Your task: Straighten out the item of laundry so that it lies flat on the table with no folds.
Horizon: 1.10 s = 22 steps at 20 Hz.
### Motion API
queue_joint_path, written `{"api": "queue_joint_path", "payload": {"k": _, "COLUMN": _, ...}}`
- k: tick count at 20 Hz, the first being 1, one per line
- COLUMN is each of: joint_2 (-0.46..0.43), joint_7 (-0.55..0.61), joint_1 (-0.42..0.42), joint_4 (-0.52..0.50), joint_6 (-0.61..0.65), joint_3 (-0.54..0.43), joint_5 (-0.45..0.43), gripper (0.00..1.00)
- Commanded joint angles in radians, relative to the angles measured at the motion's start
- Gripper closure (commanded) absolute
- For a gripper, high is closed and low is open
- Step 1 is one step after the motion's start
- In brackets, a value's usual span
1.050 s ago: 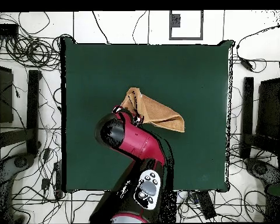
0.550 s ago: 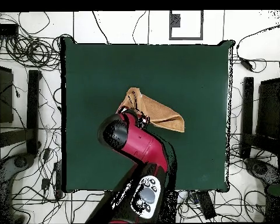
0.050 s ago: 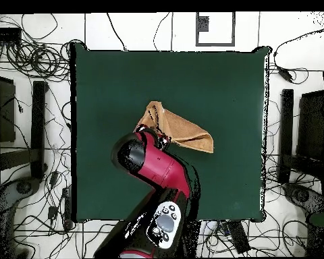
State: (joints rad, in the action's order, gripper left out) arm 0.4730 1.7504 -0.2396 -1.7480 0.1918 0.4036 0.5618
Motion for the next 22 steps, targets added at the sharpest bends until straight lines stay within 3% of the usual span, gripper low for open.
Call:
{"api": "queue_joint_path", "payload": {"k": 1, "joint_2": -0.059, "joint_7": 0.293, "joint_1": -0.005, "joint_4": -0.019, "joint_6": -0.001, "joint_3": -0.089, "joint_5": 0.058, "gripper": 0.0}}
{"api": "queue_joint_path", "payload": {"k": 22, "joint_2": -0.034, "joint_7": 0.264, "joint_1": 0.059, "joint_4": -0.054, "joint_6": -0.073, "joint_3": -0.169, "joint_5": 0.035, "gripper": 0.0}}
